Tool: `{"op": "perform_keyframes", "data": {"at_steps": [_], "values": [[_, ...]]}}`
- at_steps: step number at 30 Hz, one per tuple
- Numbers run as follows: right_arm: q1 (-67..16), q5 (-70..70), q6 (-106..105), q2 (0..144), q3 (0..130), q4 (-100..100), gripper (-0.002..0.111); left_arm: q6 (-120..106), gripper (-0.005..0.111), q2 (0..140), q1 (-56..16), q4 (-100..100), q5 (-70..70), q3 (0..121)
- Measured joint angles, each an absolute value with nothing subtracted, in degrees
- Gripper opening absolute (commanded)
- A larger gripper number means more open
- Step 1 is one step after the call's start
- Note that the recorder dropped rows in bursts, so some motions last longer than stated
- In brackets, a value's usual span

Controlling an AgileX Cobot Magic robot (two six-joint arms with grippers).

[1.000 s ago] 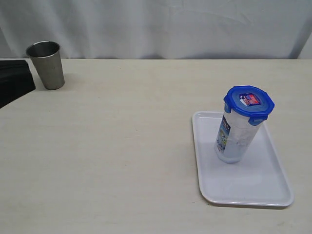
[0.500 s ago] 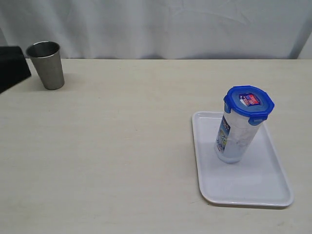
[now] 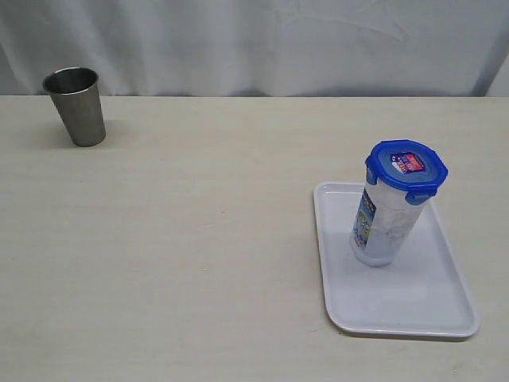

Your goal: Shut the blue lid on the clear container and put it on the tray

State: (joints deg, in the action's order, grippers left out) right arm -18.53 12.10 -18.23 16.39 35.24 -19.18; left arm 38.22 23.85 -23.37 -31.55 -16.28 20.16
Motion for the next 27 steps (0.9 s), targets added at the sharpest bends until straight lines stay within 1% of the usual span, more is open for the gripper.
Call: {"op": "perform_keyframes", "data": {"at_steps": [3, 6, 12, 18, 23, 27], "values": [[-18.5, 12.1, -18.2, 16.4, 35.2, -19.2, 0.005, 23.9, 0.0, 21.0, -23.4, -18.7, -9.8, 19.5], [-18.5, 12.1, -18.2, 16.4, 35.2, -19.2, 0.005, 11.3, 0.0, 18.9, -23.4, -10.6, -5.0, 18.7], [-18.5, 12.1, -18.2, 16.4, 35.2, -19.2, 0.005, 2.9, 0.0, 13.4, -21.9, -7.7, -2.2, 16.3], [-18.5, 12.1, -18.2, 16.4, 35.2, -19.2, 0.005, 1.6, 0.0, 6.3, -14.5, -5.9, -1.3, 14.1], [-18.5, 12.1, -18.2, 16.4, 35.2, -19.2, 0.005, -1.3, 0.0, 2.6, -7.2, 3.6, 0.6, 13.0], [-18.5, 12.1, -18.2, 16.4, 35.2, -19.2, 0.005, -2.6, 0.0, 0.7, -4.2, 6.5, 0.7, 10.9]]}}
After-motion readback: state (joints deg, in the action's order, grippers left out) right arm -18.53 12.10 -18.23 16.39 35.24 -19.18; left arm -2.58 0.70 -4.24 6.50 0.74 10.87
